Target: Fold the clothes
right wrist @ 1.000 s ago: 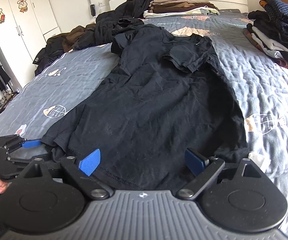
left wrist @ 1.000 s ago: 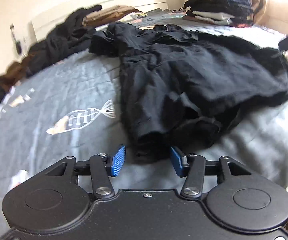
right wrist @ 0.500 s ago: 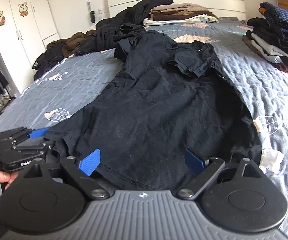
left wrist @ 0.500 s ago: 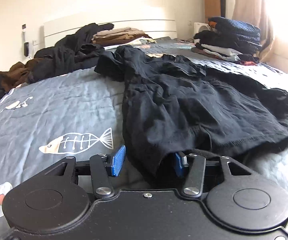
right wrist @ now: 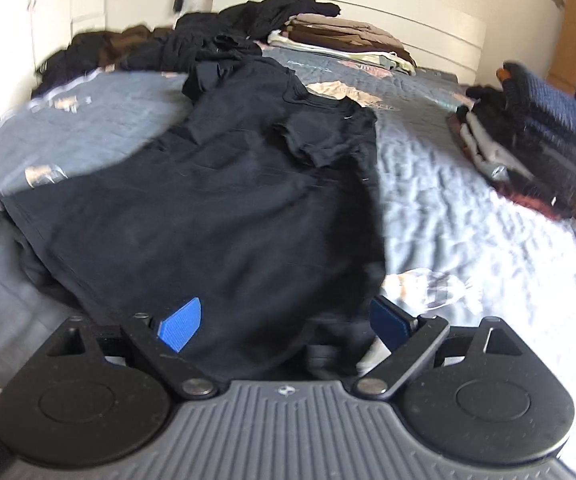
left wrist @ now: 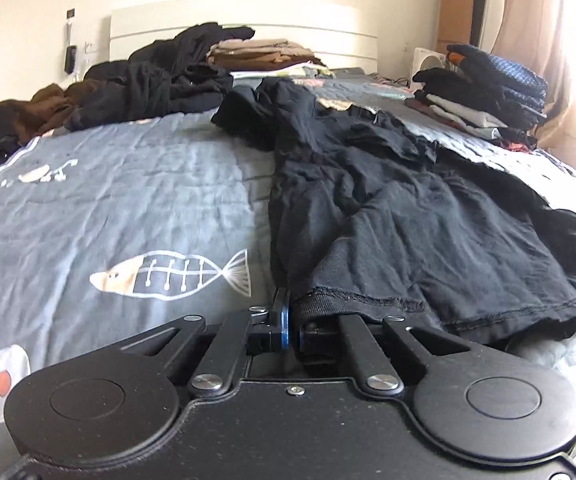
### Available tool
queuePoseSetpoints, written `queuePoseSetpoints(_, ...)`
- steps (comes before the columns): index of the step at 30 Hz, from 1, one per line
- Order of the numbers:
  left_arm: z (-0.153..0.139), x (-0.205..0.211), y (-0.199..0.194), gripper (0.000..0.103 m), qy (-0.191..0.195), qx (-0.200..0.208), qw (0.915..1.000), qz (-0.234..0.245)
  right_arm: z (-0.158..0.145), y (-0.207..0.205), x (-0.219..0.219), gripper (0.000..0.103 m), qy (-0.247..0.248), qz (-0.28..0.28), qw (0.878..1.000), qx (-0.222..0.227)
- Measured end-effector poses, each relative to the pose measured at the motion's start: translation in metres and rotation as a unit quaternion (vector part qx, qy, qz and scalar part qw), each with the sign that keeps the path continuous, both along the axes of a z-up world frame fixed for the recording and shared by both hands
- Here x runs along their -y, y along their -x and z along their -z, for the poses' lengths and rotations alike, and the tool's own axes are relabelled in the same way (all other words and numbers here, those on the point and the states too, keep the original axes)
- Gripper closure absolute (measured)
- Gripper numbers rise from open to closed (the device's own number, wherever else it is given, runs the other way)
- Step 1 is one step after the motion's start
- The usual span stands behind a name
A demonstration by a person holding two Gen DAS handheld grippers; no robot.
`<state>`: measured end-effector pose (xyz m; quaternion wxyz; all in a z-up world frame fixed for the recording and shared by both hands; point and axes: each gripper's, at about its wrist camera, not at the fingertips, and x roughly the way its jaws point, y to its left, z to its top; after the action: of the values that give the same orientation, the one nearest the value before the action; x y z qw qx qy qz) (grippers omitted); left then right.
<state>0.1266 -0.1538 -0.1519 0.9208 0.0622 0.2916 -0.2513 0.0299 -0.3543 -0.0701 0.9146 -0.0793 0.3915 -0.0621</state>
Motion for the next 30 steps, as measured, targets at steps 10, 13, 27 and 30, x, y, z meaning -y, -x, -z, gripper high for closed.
queuePoseSetpoints(10, 0.007, 0.015, -0.005, 0.098, -0.033, -0.018, 0.9993, 0.003, 0.027, -0.019, 0.015, 0.014, 0.163, -0.119, 0.970, -0.132)
queuePoseSetpoints(13, 0.009, 0.019, -0.008, 0.098, -0.037, -0.025, 0.9990, 0.003, 0.030, -0.018, 0.015, 0.014, 0.130, -0.114, 0.978, -0.117)
queuePoseSetpoints(27, 0.016, 0.026, -0.012, 0.098, -0.048, -0.044, 0.9979, -0.003, 0.070, -0.022, 0.011, 0.087, 0.175, -0.103, 0.965, -0.164)
queuePoseSetpoints(30, 0.015, 0.026, -0.013, 0.098, -0.051, -0.044, 0.9977, -0.002, 0.056, -0.013, 0.016, 0.091, 0.183, -0.092, 0.966, -0.159)
